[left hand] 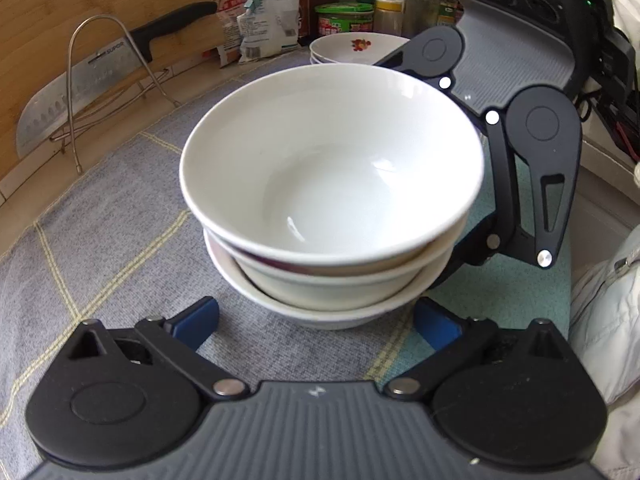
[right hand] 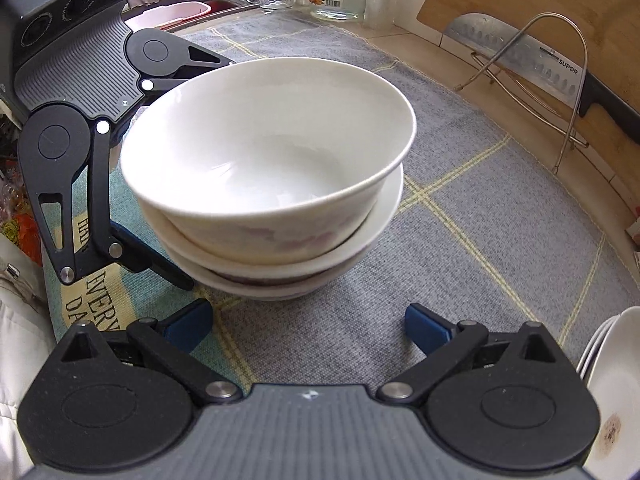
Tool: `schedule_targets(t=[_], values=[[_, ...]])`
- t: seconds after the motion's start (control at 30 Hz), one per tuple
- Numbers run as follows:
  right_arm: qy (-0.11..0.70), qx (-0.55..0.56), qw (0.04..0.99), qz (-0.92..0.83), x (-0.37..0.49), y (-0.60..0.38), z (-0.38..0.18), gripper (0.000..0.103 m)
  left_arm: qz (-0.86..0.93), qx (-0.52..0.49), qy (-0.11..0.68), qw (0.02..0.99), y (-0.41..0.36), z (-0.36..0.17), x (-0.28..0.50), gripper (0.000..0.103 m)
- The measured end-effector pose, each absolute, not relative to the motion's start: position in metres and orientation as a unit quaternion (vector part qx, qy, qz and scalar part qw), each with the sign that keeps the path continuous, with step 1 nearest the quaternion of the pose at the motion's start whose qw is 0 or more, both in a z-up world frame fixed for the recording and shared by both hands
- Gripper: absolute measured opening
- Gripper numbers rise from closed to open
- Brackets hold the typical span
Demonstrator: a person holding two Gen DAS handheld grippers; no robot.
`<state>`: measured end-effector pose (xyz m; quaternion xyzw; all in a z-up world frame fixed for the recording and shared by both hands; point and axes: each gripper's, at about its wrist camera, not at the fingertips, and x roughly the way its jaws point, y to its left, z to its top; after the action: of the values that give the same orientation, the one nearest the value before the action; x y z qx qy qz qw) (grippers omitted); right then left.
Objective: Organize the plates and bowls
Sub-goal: 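Close the left gripper on the bowl stack rim while the right gripper grips its opposite rim, then lift and carry the bowl stack with both grippers toward the white plate stack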
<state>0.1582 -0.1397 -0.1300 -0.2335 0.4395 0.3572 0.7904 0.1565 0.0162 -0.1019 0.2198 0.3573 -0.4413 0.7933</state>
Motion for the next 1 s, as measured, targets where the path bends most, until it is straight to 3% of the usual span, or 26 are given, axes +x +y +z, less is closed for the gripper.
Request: schedule_targets(t=[0.3,0.6,1.0], values=[[0.428,-0.252,0.774,0.393,0.166,-0.129,-0.129,0.103,-0.490,0.254,0.342,0.760,0.022,-0.100,0.170,0.102],[0.414,-0.263,0.764,0.419,0.169,-0.126,-0.117,0.103,-0.529,0.278,0.324,0.733,0.024,-0.094,0.179,0.093],[0.420,-0.263,0.753,0.433,0.169,-0.122,-0.114,0.093,-0.573,0.286,0.313,0.702,0.019,-0.087,0.179,0.090]])
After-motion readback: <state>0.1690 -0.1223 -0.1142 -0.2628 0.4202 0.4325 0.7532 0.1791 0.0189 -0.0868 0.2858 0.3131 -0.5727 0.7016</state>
